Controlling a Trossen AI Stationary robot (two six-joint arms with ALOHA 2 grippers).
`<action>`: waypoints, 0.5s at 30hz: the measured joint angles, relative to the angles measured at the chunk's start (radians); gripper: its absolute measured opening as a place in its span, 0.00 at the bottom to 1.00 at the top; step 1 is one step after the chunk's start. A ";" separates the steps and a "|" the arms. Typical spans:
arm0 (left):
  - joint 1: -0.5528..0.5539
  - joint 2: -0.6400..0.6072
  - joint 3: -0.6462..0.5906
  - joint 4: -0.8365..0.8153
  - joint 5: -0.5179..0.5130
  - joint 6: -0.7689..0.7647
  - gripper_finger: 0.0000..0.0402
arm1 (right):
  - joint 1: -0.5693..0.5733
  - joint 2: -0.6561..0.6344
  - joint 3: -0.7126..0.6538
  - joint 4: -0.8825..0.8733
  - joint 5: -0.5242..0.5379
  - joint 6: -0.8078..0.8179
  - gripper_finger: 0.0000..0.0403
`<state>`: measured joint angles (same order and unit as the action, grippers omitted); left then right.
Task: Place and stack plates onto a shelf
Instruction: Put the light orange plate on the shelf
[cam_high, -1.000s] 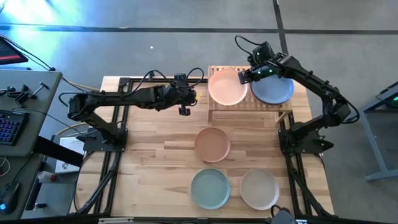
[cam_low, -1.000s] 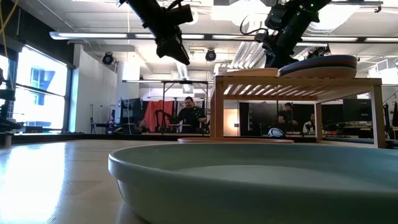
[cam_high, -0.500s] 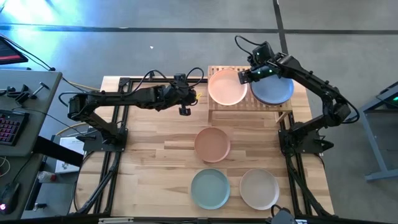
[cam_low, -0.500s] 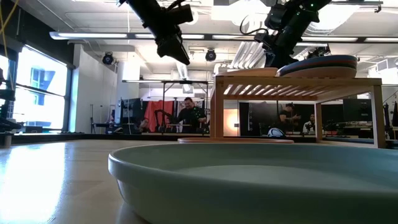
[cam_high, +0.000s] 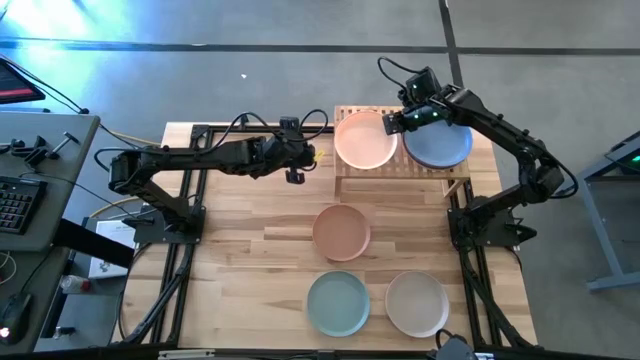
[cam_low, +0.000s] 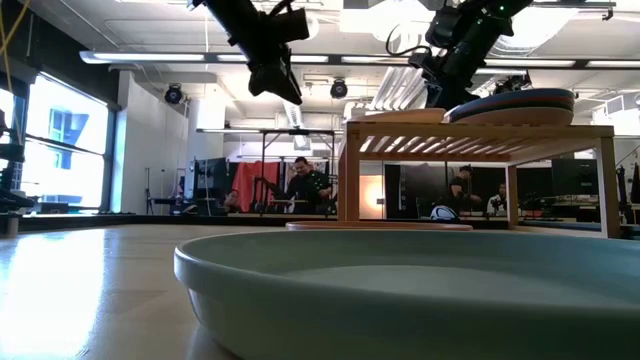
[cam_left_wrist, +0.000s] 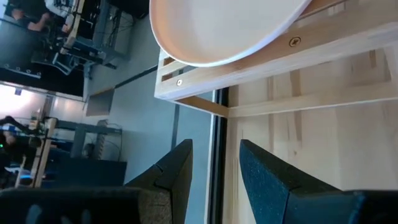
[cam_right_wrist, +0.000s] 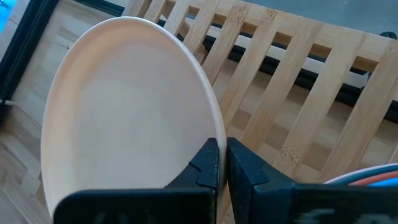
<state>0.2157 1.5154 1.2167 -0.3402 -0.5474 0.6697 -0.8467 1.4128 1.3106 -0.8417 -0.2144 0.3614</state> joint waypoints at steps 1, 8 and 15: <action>0.000 0.000 0.000 0.000 0.007 0.003 0.30 | 0.000 0.000 0.000 0.000 0.000 0.000 0.00; 0.000 0.000 0.000 0.000 0.041 -0.011 0.30 | 0.000 0.000 0.000 -0.001 -0.001 0.000 0.00; 0.000 0.000 0.000 0.000 0.043 -0.011 0.30 | 0.000 0.000 0.029 -0.067 0.042 -0.003 0.00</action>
<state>0.2157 1.5154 1.2167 -0.3401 -0.5045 0.6582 -0.8466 1.4124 1.3400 -0.9090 -0.1728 0.3584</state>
